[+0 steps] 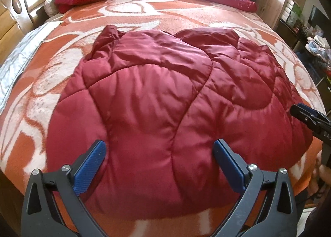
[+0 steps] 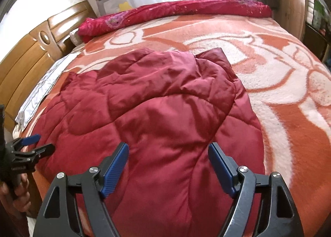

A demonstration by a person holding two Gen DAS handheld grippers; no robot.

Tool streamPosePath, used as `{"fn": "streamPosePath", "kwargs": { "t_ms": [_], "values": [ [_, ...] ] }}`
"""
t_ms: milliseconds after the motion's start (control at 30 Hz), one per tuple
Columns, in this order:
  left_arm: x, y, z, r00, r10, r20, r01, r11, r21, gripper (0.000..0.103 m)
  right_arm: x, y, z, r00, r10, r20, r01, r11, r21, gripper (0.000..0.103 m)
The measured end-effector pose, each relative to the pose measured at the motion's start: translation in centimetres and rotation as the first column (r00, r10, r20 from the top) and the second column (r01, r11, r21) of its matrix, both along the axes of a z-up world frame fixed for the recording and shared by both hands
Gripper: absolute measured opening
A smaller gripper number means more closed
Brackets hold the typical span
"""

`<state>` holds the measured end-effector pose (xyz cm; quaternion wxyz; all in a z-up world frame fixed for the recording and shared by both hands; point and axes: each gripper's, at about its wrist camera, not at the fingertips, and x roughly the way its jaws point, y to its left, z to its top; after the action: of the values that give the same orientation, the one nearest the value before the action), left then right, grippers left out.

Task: Fold large clothes

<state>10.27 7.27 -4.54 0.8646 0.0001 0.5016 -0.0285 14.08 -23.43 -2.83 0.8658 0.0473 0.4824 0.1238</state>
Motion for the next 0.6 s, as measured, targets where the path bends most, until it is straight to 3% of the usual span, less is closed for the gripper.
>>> {"fn": "streamPosePath", "kwargs": {
  "t_ms": [600],
  "values": [
    [-6.1,2.1,0.3,1.000,0.003,-0.011,-0.003,1.000,0.004,0.103,-8.5,1.6,1.2,0.993,0.116,-0.013,-0.116,0.993,-0.015,0.083]
  ]
}}
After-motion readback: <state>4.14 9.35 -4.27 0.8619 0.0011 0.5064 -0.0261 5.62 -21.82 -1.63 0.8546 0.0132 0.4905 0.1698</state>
